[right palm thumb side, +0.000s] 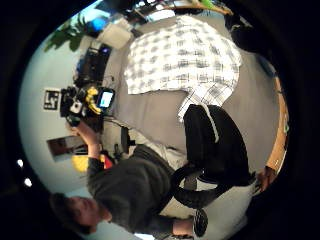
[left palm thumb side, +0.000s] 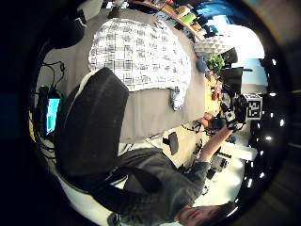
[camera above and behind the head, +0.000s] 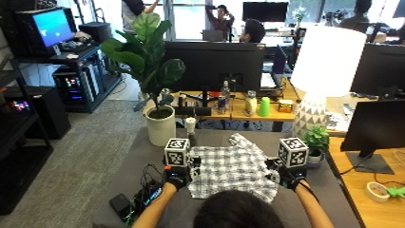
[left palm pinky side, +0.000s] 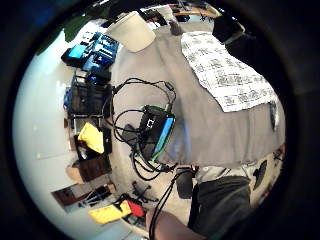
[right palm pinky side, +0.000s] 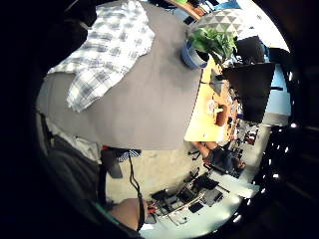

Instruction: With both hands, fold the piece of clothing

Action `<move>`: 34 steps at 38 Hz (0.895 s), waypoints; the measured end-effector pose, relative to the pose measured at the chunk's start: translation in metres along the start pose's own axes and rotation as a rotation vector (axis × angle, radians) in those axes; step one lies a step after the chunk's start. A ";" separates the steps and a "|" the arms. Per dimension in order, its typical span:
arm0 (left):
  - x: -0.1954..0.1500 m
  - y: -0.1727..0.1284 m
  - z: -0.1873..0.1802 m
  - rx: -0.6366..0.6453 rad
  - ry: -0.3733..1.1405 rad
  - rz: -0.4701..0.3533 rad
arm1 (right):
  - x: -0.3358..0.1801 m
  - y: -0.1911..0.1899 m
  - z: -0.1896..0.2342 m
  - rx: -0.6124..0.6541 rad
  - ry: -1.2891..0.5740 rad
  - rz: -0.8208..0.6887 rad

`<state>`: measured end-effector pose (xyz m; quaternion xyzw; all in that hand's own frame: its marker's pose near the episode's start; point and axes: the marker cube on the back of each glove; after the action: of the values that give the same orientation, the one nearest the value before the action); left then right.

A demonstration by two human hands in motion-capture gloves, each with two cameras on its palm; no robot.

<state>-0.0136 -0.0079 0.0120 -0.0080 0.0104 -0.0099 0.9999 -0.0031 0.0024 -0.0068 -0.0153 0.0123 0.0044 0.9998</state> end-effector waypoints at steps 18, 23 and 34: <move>0.016 -0.037 0.082 -0.179 -0.001 0.097 | -0.007 -0.015 0.093 -0.303 0.011 -0.028; 0.026 -0.034 0.122 -0.295 -0.085 0.081 | -0.003 -0.047 0.157 -0.371 0.062 -0.003; 0.037 -0.044 0.127 -0.050 -0.180 0.076 | -0.017 -0.043 0.131 -0.190 0.094 0.154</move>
<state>0.0251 -0.0506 0.1386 -0.0333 -0.0789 0.0288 0.9959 -0.0160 -0.0369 0.1255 -0.1092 0.0600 0.0818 0.9888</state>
